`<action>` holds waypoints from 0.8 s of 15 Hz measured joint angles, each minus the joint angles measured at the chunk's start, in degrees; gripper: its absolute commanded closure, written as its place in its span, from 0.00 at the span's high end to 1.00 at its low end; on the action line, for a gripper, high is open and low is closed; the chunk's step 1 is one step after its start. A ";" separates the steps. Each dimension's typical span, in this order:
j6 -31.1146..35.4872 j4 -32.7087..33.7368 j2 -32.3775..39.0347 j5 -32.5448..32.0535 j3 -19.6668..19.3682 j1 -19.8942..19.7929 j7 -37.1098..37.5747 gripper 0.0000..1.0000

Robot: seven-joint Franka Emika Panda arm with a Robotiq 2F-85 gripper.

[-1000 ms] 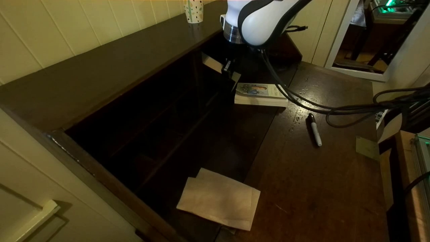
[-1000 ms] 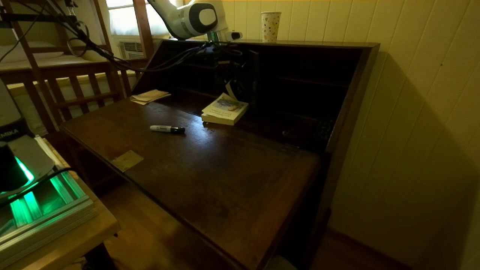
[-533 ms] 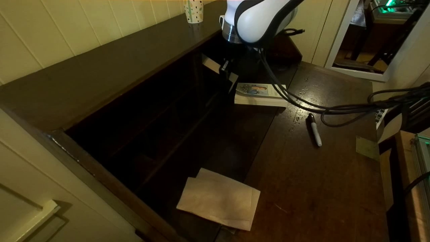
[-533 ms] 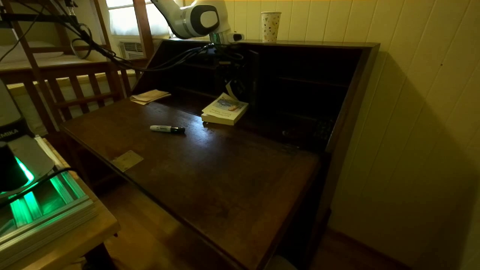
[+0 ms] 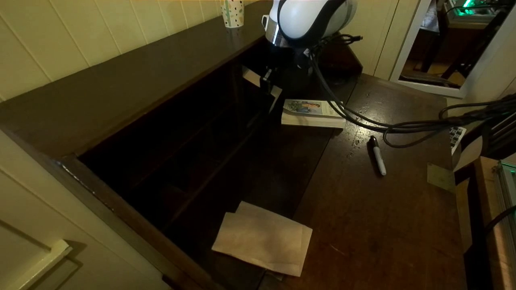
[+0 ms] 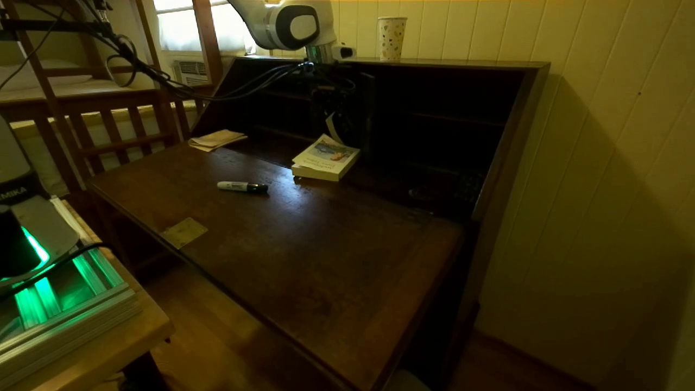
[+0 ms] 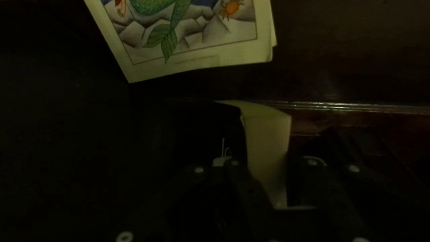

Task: Put the blue book on the shelf.

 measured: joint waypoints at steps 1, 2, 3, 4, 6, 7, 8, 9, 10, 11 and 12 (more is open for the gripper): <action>-0.05 0.27 0.03 0.18 0.26 -0.02 -0.32 0.07; -0.11 0.57 0.09 0.55 0.58 -0.05 -0.69 0.07; -0.33 1.04 0.30 0.94 0.87 -0.05 -1.03 0.07; -0.60 1.58 0.64 1.31 1.17 -0.07 -1.38 0.07; -1.39 2.87 1.56 2.48 1.78 -0.30 -2.49 0.07; -1.81 3.56 1.95 2.89 1.93 -0.41 -2.89 0.07; -2.41 4.28 2.32 3.21 2.01 -0.53 -3.20 0.07; -3.00 4.57 2.45 3.40 2.06 -0.65 -3.51 0.07; -3.35 4.71 2.47 3.53 2.09 -0.76 -3.70 0.07; -3.62 4.81 2.47 3.66 2.09 -0.88 -3.86 0.07; -3.98 4.97 2.48 3.69 2.09 -0.98 -3.89 0.07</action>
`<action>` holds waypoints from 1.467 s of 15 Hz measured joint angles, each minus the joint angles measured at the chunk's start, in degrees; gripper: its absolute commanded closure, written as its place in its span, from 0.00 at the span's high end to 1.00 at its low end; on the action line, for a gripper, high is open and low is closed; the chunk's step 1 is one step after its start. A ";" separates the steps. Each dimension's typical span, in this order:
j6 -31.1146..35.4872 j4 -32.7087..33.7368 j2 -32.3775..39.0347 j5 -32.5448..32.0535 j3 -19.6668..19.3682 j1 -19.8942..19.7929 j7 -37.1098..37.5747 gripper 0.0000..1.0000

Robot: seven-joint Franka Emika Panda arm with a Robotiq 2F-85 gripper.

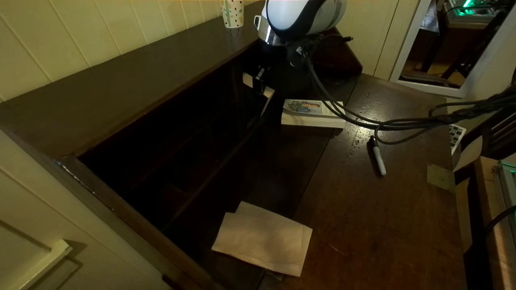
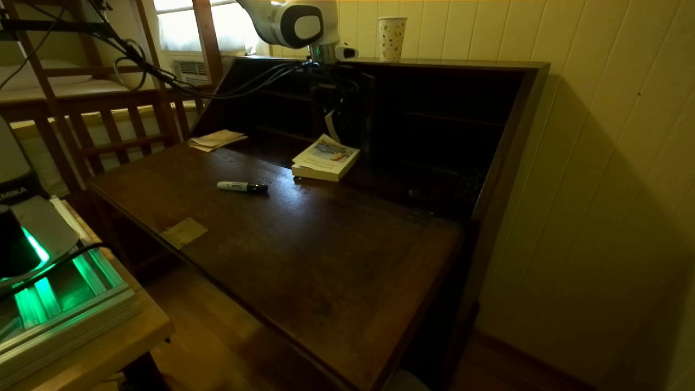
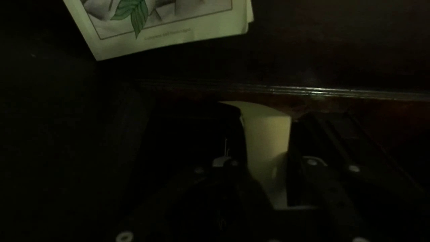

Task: Put the blue book on the shelf.

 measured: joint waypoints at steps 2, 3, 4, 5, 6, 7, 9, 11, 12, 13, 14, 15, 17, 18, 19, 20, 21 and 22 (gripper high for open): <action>-1.03 0.43 0.04 0.00 -0.11 -0.09 0.00 0.07; -1.24 0.53 0.05 0.00 -0.23 -0.09 0.00 0.07; -1.24 0.55 0.05 0.00 -0.35 -0.09 0.00 0.07; -1.24 0.60 0.07 0.00 -0.48 -0.07 0.00 0.07; -1.24 0.63 0.09 0.00 -0.61 -0.05 0.00 0.07; -1.24 0.67 0.10 0.00 -0.75 -0.02 0.00 0.07; -1.24 0.84 0.19 -0.09 -1.36 0.15 0.05 0.07; -1.24 1.11 0.35 -0.22 -2.04 0.23 0.11 0.07; -1.24 1.20 0.41 -0.23 -2.25 0.26 0.25 0.07; -1.24 1.21 0.42 -0.23 -2.34 0.32 0.40 0.07; -1.24 1.21 0.42 -0.23 -2.41 0.39 0.48 0.07; -1.24 1.22 0.42 -0.23 -2.45 0.43 0.51 0.07; -1.24 1.22 0.42 -0.23 -2.50 0.48 0.55 0.07; -1.24 1.22 0.43 -0.23 -2.54 0.51 0.56 0.07; -1.24 1.22 0.43 -0.24 -2.64 0.60 0.61 0.07; -1.24 1.23 0.43 -0.38 -2.90 0.83 0.88 0.07; -1.24 1.24 0.42 -0.62 -3.32 1.19 1.45 0.07; -1.24 1.24 0.42 -0.81 -3.79 1.60 2.00 0.07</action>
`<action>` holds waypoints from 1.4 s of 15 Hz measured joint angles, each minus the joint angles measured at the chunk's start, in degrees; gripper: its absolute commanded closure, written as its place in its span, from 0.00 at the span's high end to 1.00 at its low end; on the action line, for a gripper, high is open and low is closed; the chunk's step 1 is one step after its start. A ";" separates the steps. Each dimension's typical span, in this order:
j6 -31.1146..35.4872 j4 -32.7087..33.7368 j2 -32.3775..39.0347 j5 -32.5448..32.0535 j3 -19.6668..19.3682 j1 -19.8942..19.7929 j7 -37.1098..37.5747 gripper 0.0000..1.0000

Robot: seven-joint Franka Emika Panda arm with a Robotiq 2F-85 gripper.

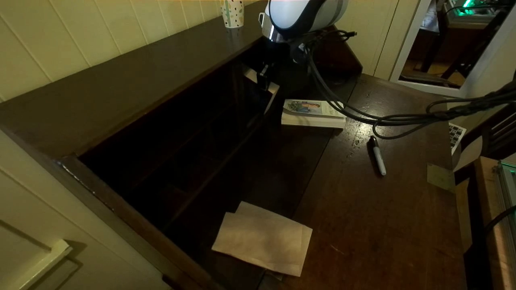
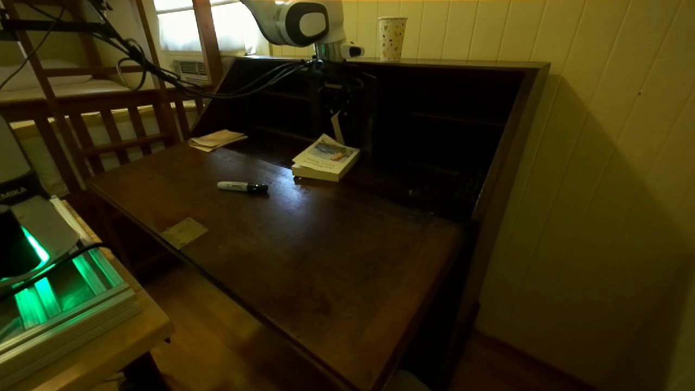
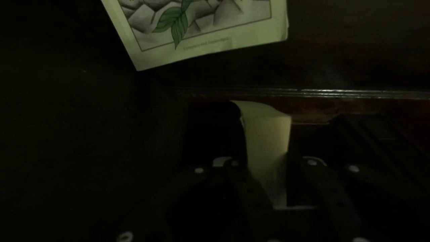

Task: Put the blue book on the shelf.

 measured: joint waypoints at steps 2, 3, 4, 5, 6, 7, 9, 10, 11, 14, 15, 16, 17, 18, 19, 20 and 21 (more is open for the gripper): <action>-0.02 0.03 0.00 -0.05 -0.56 0.41 1.00 0.07; -0.07 0.05 0.00 -0.05 -0.59 0.40 1.34 0.07; -0.11 0.07 0.00 0.00 -0.60 0.37 1.51 0.07; -0.19 0.11 0.01 0.19 -0.52 0.28 1.52 0.07; -0.27 0.16 0.02 0.38 -0.36 0.09 1.52 0.07; -0.34 0.19 0.03 0.54 -0.18 -0.12 1.52 0.07; -0.61 0.31 0.07 1.07 0.25 -0.63 1.43 0.07; -0.96 0.45 0.09 1.39 0.53 -0.95 1.29 0.07; -1.57 0.71 0.16 1.86 0.88 -1.38 0.91 0.07; -3.64 1.30 0.23 3.60 2.03 -2.91 -1.17 0.07; -4.53 1.52 0.27 4.04 2.20 -3.29 -1.83 0.07; -5.18 1.68 0.37 4.32 2.30 -3.63 -2.35 0.07; -5.77 1.91 0.52 4.43 2.31 -3.85 -2.73 0.07; -6.38 2.28 0.68 4.43 2.31 -3.99 -2.88 0.07; -6.81 2.59 0.84 4.44 2.26 -4.04 -2.91 0.10; -7.09 2.86 0.97 4.43 2.21 -4.04 -2.91 0.09; -7.21 3.00 1.05 4.43 2.19 -4.03 -2.90 0.07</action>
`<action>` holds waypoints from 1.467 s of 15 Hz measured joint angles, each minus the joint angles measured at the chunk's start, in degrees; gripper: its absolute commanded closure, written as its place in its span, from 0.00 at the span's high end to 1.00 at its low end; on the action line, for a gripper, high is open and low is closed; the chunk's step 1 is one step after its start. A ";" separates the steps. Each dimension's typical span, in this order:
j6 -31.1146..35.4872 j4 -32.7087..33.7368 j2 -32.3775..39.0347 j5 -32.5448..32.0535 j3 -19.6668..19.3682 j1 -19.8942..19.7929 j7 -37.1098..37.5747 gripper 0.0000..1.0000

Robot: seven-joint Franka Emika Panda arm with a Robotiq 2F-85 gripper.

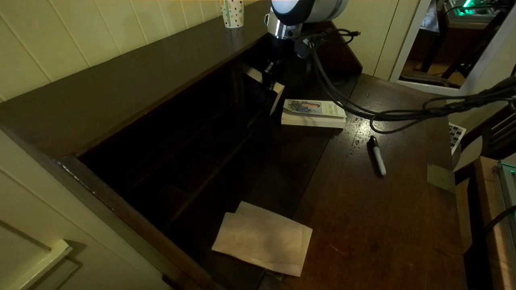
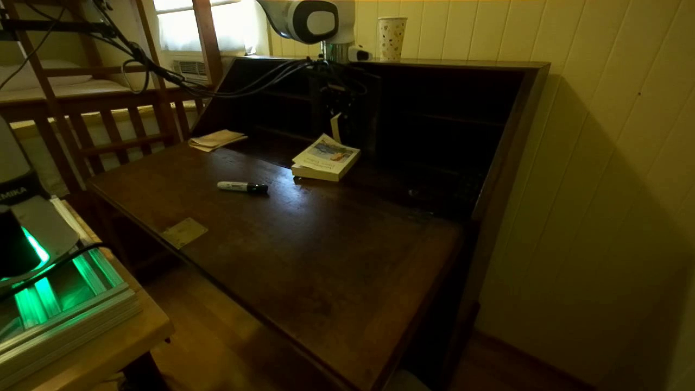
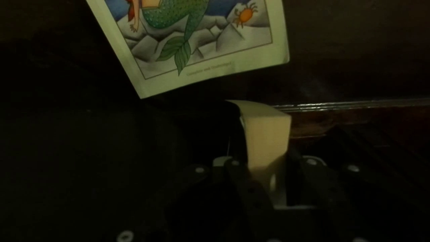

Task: Put the blue book on the shelf.

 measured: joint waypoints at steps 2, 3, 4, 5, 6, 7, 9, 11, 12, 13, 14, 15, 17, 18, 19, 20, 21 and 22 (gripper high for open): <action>-0.08 0.08 0.04 0.00 0.00 0.01 0.00 0.13; -0.08 0.09 0.05 0.00 -0.01 0.02 0.00 0.30; -0.08 0.11 0.06 0.00 -0.01 0.05 0.00 0.55; -0.08 0.15 0.08 -0.01 -0.07 0.11 0.00 0.55; -0.06 0.24 0.13 -0.03 -0.18 0.23 0.01 0.59; 0.13 0.38 0.23 -0.05 -0.21 0.31 0.01 0.67; 0.34 0.67 0.49 -0.13 -0.24 0.46 0.03 0.81; 0.40 0.68 0.60 -0.20 -0.26 0.58 0.03 0.95; 0.38 0.67 0.65 -0.21 -0.26 0.64 0.03 0.98; 0.27 0.66 0.70 -0.21 -0.26 0.76 0.08 1.00; 0.18 0.63 0.75 -0.21 -0.26 0.94 0.19 1.00; 0.16 0.61 0.78 -0.21 -0.27 1.15 0.46 1.00; 0.13 0.54 0.73 -0.40 -0.64 1.79 1.53 1.00; 0.13 0.51 0.66 -0.73 -1.10 2.20 2.13 1.00; 0.13 0.45 0.54 -1.17 -1.66 2.69 2.86 1.00; 0.13 0.36 0.35 -1.87 -2.26 3.21 3.78 1.00; 0.13 0.21 0.07 -2.68 -2.90 3.77 4.85 1.00; 0.13 0.02 -0.29 -3.63 -3.64 4.40 6.18 1.00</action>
